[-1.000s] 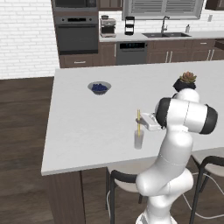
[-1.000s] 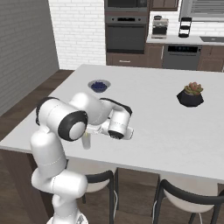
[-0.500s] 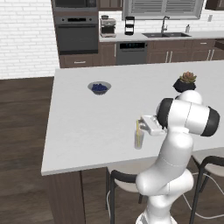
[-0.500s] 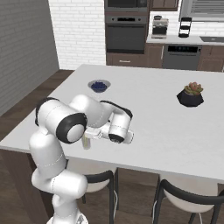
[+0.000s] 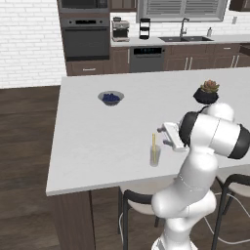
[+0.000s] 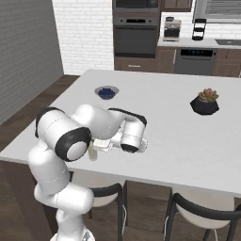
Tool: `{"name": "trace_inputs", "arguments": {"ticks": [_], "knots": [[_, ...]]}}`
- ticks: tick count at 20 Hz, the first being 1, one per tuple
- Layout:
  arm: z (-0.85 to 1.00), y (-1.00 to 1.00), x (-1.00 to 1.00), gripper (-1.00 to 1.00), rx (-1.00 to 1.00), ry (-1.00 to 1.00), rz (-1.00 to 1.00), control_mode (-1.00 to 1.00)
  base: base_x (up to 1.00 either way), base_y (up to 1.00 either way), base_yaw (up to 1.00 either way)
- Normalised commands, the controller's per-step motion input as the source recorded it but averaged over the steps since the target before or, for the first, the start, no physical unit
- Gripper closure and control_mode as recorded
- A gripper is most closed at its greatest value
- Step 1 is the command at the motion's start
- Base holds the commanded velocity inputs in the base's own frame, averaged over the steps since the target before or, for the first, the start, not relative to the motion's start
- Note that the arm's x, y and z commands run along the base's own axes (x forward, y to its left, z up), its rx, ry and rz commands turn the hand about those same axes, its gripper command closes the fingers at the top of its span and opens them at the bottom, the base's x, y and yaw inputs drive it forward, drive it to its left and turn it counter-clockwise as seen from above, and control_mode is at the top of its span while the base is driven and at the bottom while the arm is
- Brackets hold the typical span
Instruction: Take a straw from the drawer in front and place it inside the glass cup on the dining counter.
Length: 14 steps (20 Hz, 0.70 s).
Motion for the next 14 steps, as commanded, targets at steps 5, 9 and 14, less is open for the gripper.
{"name": "trace_inputs", "arguments": {"ticks": [5, 9, 14], "knots": [[1.00, -0.12, -0.86, -1.00, 0.00, -0.38, 0.00, -1.00, 0.00, 0.00, 0.00], [1.00, 0.01, -0.79, -1.00, -0.07, -0.50, 0.00, -1.00, 0.00, 0.00, 0.00], [0.95, 0.19, -0.73, -1.00, -0.27, -0.58, 0.00, -1.00, 0.00, 0.00, 0.00]]}}
